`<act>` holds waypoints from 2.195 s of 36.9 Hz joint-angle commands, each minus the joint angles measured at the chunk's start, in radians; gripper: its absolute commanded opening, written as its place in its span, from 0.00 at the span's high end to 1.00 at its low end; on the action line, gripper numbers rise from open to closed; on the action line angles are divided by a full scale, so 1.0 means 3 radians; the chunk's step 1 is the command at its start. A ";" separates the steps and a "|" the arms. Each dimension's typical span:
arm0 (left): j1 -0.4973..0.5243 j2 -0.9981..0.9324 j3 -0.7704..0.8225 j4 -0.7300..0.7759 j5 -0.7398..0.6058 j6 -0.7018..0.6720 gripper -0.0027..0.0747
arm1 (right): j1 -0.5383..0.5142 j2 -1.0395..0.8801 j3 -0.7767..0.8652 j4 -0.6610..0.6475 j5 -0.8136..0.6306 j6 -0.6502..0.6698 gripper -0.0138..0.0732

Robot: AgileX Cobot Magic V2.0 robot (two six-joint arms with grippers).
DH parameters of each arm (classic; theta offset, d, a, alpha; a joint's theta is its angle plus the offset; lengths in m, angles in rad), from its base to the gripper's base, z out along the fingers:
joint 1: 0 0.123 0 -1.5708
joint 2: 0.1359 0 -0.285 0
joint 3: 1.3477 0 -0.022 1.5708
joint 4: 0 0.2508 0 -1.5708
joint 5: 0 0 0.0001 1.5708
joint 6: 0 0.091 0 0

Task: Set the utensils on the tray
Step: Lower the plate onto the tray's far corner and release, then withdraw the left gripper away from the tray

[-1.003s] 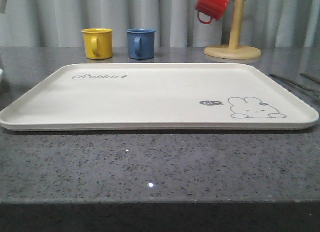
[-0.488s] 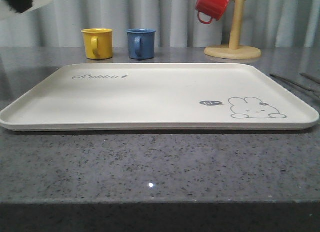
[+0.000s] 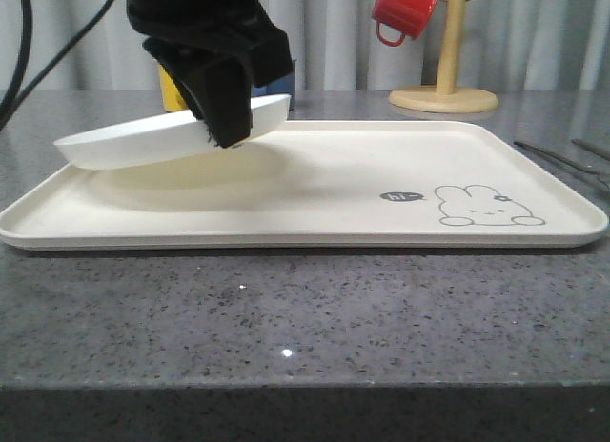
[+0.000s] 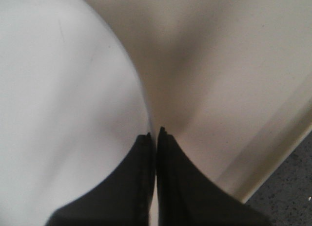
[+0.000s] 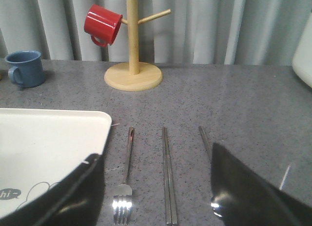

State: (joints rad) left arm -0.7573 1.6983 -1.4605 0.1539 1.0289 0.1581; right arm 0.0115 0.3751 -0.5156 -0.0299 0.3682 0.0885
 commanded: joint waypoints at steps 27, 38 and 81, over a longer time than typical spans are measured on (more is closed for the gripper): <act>0.0057 -0.0192 -0.0378 -0.0224 -0.0071 -0.0033 0.63 | -0.0012 0.0043 -0.0119 -0.0013 -0.0260 -0.0017 0.27; 0.1088 -0.0718 -0.0211 -0.0273 0.0072 -0.0033 0.99 | -0.0012 0.0043 -0.0119 -0.0013 -0.0260 -0.0017 0.27; 0.2015 -0.4747 0.3473 -0.0684 -0.2718 -0.0033 0.99 | -0.0012 0.0043 -0.0119 -0.0013 -0.0260 -0.0017 0.27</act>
State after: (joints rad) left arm -0.1569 0.3300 -0.4084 -0.0403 0.3073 0.1581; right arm 0.0115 0.3751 -0.5156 -0.0299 0.3699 0.0885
